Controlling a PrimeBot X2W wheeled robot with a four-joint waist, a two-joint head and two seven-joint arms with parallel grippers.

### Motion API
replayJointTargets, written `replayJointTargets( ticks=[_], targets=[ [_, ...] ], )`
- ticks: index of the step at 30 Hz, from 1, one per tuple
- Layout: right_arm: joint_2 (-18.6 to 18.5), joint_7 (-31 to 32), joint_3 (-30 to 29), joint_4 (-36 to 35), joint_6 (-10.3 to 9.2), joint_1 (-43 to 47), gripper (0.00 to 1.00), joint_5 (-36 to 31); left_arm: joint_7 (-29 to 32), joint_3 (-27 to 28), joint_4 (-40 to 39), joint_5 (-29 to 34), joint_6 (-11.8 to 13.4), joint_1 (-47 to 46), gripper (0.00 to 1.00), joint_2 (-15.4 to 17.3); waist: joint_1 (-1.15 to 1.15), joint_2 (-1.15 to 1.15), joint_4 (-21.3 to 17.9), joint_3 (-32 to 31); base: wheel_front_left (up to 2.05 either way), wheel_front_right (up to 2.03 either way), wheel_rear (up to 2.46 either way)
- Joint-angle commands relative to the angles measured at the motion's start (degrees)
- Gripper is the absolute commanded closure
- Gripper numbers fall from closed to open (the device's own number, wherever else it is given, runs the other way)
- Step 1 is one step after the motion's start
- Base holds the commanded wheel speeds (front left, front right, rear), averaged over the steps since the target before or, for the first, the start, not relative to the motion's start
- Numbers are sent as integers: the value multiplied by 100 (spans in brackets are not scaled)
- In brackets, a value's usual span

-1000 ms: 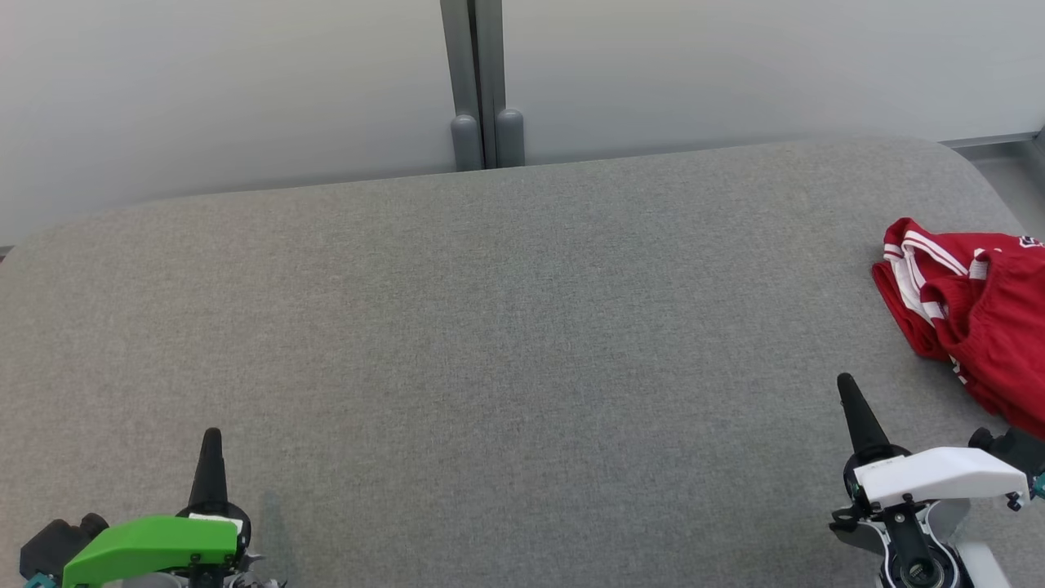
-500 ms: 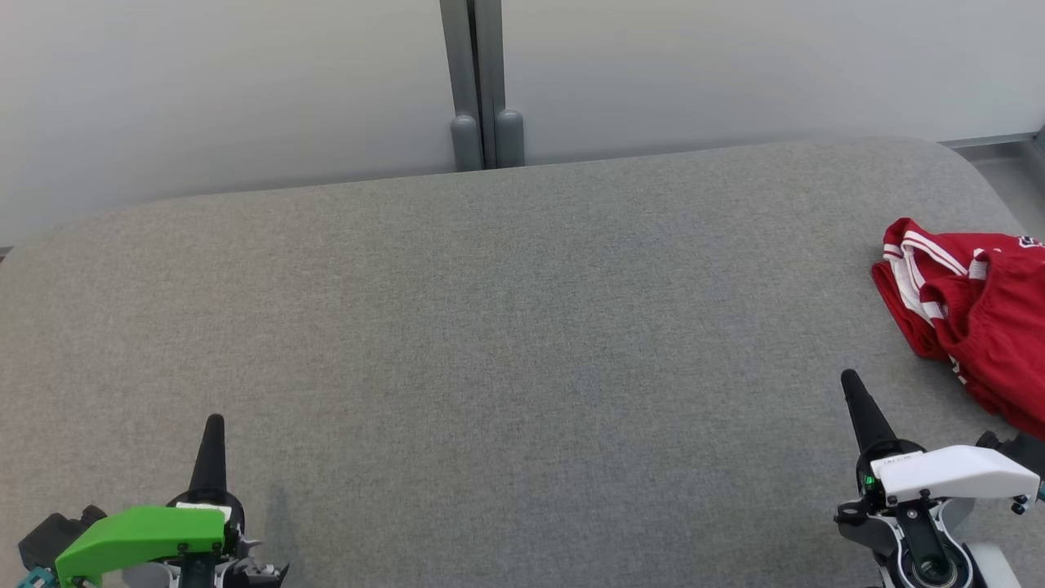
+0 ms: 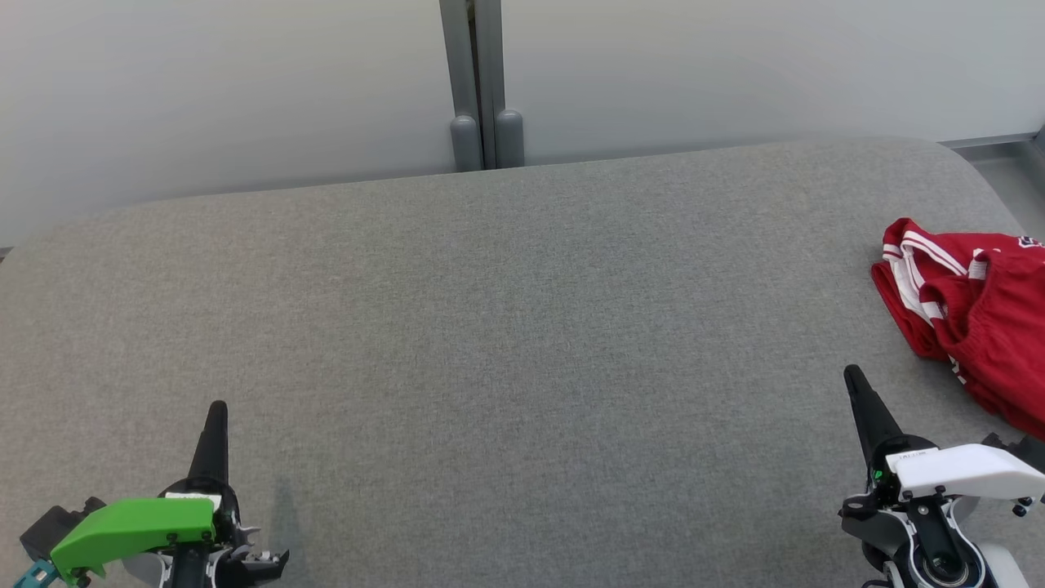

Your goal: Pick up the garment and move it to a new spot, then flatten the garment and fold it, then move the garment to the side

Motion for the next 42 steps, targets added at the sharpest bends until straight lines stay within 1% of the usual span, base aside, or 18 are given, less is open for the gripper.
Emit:
replayJointTargets(
  ticks=[1,25,42],
  targets=[
    [-32,42,-30,-57,-4,29,100,129,34,10,-46,-124,10,-130,100,45,0,0,0,0,0,0,0],
    [-39,292,-118,-159,-4,62,100,1092,290,10,-118,-1042,12,-237,100,48,0,0,-7,-7,0,0,0],
    [-39,295,-117,-159,-4,63,100,1093,296,9,-113,-1039,11,-223,100,47,0,0,-7,-7,0,0,0]
  ],
)
